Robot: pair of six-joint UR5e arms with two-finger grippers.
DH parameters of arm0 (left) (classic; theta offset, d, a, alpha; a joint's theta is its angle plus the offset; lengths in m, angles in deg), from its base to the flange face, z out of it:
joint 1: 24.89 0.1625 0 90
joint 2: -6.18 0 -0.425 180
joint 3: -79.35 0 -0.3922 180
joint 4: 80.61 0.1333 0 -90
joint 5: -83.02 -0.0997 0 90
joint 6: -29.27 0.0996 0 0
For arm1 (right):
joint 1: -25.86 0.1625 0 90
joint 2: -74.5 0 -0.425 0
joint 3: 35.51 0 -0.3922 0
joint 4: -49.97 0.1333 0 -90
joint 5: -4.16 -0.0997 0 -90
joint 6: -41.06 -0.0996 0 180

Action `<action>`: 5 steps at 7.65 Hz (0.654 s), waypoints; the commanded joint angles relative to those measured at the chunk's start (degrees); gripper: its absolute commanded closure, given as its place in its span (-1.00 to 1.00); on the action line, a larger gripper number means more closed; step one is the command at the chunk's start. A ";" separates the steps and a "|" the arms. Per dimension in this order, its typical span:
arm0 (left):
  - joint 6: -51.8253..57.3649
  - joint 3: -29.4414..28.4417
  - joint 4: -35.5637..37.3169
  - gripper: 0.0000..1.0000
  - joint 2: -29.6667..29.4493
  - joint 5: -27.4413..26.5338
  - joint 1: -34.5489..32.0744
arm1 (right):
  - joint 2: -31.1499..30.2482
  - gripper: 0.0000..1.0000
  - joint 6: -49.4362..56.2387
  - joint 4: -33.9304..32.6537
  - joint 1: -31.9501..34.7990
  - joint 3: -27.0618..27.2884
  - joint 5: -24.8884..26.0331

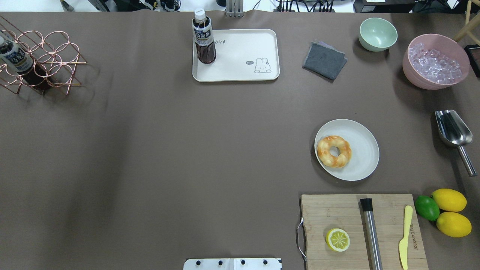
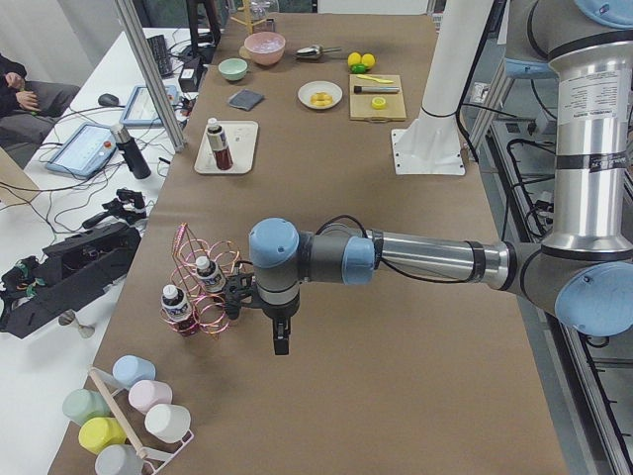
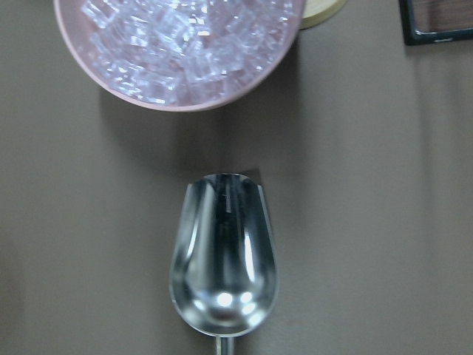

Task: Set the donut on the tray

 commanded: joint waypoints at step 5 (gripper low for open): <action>-0.09 -0.09 0.02 -0.96 0.18 0.00 0.00 | 3.83 -1.00 -37.02 20.86 -24.84 2.85 6.13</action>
